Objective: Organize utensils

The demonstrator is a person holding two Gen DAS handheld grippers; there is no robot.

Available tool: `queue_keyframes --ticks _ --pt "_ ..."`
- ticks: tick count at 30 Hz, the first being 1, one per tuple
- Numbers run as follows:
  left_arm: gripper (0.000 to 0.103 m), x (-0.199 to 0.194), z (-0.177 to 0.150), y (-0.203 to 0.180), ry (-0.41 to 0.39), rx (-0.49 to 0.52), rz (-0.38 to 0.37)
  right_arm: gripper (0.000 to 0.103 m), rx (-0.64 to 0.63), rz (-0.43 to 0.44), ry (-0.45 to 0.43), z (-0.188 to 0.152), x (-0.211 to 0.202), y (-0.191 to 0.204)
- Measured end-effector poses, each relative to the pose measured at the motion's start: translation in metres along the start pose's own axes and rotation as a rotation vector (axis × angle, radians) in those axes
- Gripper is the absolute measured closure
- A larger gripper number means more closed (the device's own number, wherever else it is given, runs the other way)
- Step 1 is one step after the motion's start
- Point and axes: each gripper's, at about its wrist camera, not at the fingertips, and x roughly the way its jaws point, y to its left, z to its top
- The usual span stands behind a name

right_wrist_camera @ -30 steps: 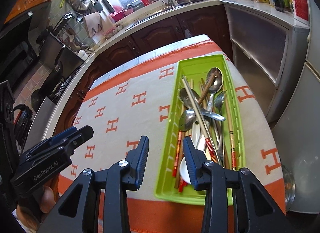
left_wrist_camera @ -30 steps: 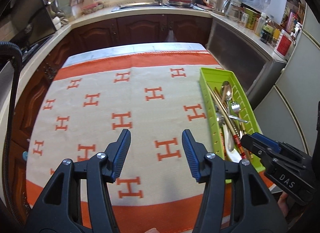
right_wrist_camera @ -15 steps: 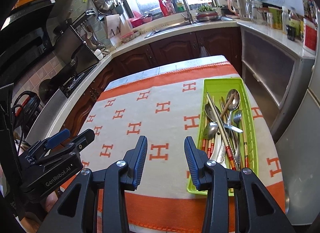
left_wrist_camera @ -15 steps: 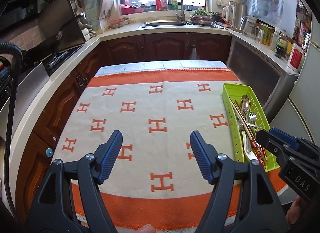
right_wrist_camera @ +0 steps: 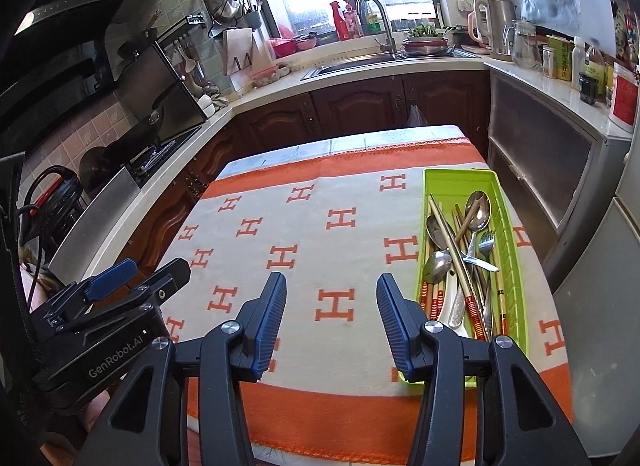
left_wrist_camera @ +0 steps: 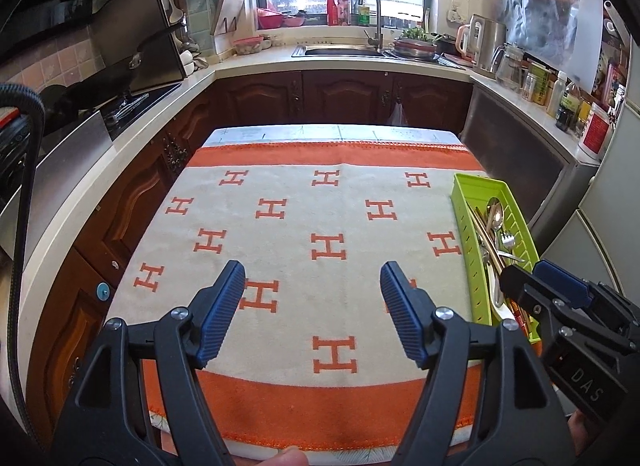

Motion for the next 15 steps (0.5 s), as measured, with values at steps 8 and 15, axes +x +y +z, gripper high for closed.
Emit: queue_keyframes --ticks 8,15 --pt "0.035 -0.0002 -0.0018 -0.0010 0.003 0.006 -0.006 0.054 0.007 0.002 0.012 0.0008 0.0065 -0.0023" --pt "0.035 -0.0005 -0.0026 -0.0016 0.005 0.005 -0.007 0.054 0.000 0.005 0.014 -0.0003 0.0093 -0.0014"
